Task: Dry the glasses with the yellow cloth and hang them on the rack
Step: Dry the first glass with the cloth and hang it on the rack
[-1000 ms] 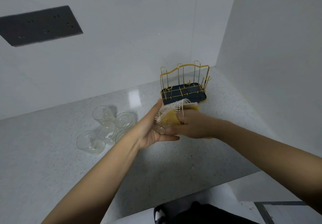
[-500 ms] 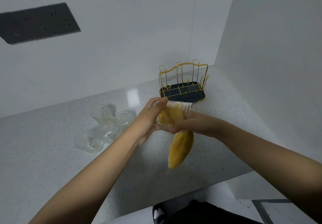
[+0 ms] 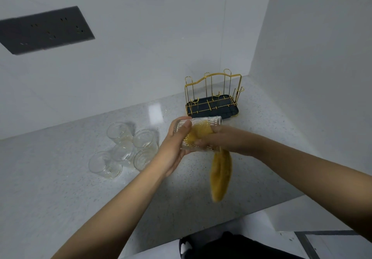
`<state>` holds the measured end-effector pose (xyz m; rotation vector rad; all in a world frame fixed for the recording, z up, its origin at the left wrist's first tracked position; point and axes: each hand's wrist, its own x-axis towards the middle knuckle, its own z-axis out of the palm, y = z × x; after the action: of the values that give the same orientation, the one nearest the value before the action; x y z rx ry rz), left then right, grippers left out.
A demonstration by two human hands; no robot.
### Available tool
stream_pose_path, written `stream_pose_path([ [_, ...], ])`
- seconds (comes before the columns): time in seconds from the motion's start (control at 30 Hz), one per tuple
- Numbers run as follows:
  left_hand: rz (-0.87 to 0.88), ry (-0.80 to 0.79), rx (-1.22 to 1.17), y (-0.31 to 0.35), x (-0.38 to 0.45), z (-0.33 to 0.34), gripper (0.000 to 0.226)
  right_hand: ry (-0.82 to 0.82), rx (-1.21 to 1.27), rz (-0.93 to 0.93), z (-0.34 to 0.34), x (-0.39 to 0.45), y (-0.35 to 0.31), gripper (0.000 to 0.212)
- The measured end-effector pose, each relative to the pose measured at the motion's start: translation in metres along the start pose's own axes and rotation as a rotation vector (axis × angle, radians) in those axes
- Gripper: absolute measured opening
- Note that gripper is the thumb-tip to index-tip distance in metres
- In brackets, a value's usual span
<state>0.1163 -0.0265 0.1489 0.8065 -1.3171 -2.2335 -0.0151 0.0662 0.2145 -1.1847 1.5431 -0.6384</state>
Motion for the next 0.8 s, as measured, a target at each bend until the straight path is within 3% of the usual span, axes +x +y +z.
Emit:
stream_pose_path([
  [0.1,-0.130,0.028,0.082,0.016,0.001,0.005,0.062,-0.006,-0.287,-0.101,0.003,-0.002,0.003,0.040],
  [0.2,-0.337,-0.007,0.098,0.028,0.001,0.005,0.051,0.032,-0.584,-0.260,0.002,-0.002,0.004,0.036],
  [0.3,-0.348,-0.061,0.094,0.026,0.002,0.002,0.056,0.075,-0.559,-0.239,0.002,0.002,0.006,0.031],
  [0.37,-0.257,-0.110,-0.006,0.017,0.001,0.000,0.062,0.107,-0.493,-0.177,0.000,0.004,0.006,0.031],
  [0.43,-0.128,-0.079,-0.101,0.004,0.001,-0.003,0.062,0.093,-0.275,-0.121,0.000,0.003,0.002,0.026],
  [0.5,-0.036,-0.028,-0.057,-0.003,0.003,-0.004,0.062,0.081,-0.142,-0.073,0.000,0.003,0.001,0.025],
  [0.63,-0.147,0.022,0.158,0.018,0.005,0.002,0.058,0.028,-0.391,-0.115,-0.002,0.000,0.002,0.041],
  [0.7,-0.286,0.003,0.120,0.029,0.005,0.005,0.047,-0.002,-0.556,-0.215,-0.003,-0.002,0.004,0.042],
  [0.8,-0.387,-0.026,0.050,0.028,0.004,0.001,0.051,0.021,-0.731,-0.270,-0.007,-0.002,0.011,0.049],
])
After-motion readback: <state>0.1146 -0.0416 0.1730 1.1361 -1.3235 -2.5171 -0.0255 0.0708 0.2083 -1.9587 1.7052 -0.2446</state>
